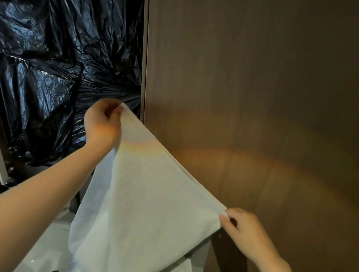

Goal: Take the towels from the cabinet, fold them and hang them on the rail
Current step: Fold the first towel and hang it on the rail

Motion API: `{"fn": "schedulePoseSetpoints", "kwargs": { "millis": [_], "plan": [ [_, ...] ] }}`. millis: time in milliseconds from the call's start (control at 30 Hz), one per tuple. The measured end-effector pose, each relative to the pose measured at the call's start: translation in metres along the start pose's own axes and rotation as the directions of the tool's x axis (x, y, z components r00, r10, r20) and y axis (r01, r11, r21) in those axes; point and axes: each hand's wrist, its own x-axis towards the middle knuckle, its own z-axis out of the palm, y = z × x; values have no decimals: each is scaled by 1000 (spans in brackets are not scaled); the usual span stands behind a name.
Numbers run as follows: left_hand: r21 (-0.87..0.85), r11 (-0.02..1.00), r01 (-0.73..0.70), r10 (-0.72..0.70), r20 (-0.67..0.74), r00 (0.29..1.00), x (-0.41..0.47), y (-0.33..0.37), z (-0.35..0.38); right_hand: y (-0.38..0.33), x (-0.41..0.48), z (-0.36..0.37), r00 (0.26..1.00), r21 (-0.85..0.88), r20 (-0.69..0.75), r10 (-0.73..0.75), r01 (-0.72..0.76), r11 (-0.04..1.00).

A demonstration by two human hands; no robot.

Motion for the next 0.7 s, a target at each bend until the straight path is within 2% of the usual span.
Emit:
{"fn": "schedulePoseSetpoints", "kwargs": {
  "millis": [133,267,367,533,700],
  "plan": [
    [-42,999,26,-28,-45,999,13,2,-3,-8,18,-62,986,-138,-164,-10,-13,990],
    [-84,996,-28,19,-97,995,29,14,-3,-30,41,-140,915,-191,-387,-111,38,981],
    [-125,989,-74,56,-145,988,43,31,-4,-50,59,-193,863,-211,-482,-149,51,976],
    [-213,974,-82,41,-191,981,64,65,-4,-76,79,-250,766,-107,-628,-135,87,990],
    [-235,969,-83,33,-213,977,72,76,-5,-79,83,-249,658,24,-749,-79,145,989]
  ]
}}
